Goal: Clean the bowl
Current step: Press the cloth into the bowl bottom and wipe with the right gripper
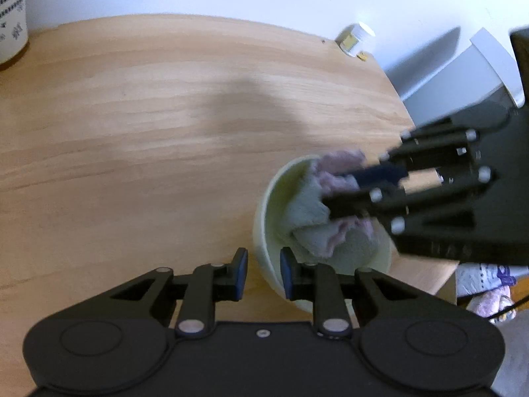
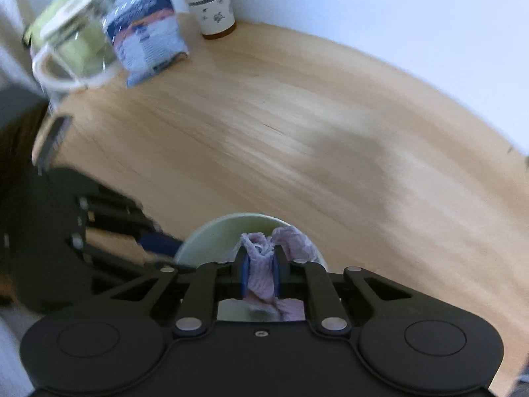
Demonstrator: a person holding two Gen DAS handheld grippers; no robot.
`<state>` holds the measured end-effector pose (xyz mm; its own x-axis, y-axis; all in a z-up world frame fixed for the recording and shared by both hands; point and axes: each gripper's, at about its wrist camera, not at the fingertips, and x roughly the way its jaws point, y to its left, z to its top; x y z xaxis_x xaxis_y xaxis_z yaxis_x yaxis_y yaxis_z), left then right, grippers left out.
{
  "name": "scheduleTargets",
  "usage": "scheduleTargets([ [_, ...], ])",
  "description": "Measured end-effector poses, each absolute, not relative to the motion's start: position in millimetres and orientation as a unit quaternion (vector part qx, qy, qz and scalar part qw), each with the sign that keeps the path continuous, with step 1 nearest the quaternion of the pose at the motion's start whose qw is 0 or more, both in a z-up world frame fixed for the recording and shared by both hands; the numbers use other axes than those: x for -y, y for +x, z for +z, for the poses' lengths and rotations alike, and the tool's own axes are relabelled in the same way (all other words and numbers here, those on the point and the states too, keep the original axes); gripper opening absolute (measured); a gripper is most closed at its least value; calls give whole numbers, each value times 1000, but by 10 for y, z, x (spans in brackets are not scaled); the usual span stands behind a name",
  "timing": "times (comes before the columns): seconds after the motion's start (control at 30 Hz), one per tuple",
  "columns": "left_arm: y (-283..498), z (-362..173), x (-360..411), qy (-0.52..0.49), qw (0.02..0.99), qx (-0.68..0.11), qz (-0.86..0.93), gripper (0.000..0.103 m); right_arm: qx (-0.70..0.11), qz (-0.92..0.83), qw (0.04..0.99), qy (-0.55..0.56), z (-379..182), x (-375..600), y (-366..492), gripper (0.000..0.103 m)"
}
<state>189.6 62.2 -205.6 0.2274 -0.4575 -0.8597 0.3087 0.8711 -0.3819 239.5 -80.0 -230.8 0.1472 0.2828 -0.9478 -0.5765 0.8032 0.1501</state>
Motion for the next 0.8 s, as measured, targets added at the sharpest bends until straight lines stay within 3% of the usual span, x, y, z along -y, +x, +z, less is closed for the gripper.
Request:
scheduleTargets([
  [0.37, 1900, -2006, -587, -51, 784, -561, -260, 18, -576, 282, 737, -215, -2435, 677, 2185, 16],
  [0.5, 1876, -1983, -541, -30, 786, -559, -263, 18, -566, 319, 716, -255, -2301, 682, 2104, 39],
  [0.8, 1895, -1974, -543, -30, 784, -565, -255, 19, -441, 463, 616, -461, -2291, 496, 1756, 40],
])
